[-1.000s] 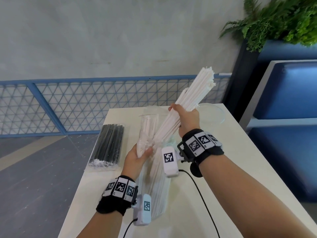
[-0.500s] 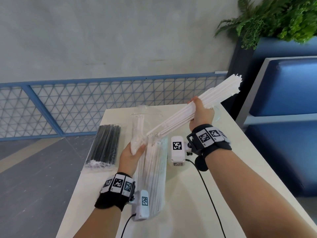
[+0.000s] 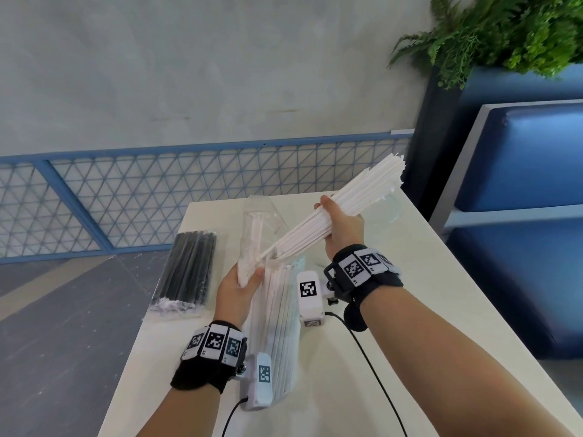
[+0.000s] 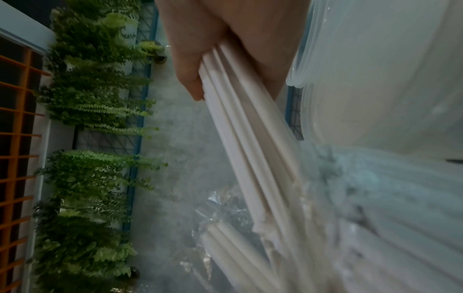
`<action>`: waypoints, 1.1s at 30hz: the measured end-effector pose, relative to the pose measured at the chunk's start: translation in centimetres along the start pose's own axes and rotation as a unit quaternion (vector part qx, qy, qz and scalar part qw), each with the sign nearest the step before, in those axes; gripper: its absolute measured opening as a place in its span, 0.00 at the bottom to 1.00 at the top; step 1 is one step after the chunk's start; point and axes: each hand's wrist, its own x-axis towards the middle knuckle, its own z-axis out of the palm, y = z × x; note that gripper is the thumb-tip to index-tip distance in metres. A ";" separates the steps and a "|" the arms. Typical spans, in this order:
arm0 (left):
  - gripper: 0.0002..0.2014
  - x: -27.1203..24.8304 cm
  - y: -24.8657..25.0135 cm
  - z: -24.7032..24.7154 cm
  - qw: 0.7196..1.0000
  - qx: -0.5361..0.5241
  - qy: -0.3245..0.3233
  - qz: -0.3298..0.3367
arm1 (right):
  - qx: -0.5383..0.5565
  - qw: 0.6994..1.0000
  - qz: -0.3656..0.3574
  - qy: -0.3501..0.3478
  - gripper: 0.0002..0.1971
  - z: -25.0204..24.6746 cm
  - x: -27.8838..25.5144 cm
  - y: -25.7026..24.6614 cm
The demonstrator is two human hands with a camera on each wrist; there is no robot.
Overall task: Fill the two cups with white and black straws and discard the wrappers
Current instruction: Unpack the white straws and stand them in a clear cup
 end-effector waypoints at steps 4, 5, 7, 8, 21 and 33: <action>0.12 0.3 -0.3 -0.5 1.000 0.010 0.005 -0.013 | 0.029 0.997 -0.015 0.064 0.06 -0.3 1.1 -1.0; 0.14 0.4 -0.4 -0.7 1.000 0.011 0.013 -0.019 | 0.036 0.996 -0.023 0.080 0.08 -0.6 1.5 -1.3; 0.16 0.5 -0.6 -1.0 0.999 0.009 0.033 -0.028 | 0.045 0.993 -0.031 0.104 0.11 -1.2 2.2 -2.0; 0.16 0.5 -0.6 -1.1 0.999 0.007 0.040 -0.032 | 0.045 0.992 -0.035 0.112 0.11 -1.5 2.3 -2.3; 0.17 0.1 0.4 -0.6 0.999 -0.022 0.044 -0.021 | -0.087 0.964 -0.220 0.124 0.21 -1.7 3.1 -5.2; 0.07 -0.9 1.2 0.7 0.998 -0.059 0.009 -0.003 | -0.360 0.912 -0.197 0.011 0.16 -3.4 2.0 0.8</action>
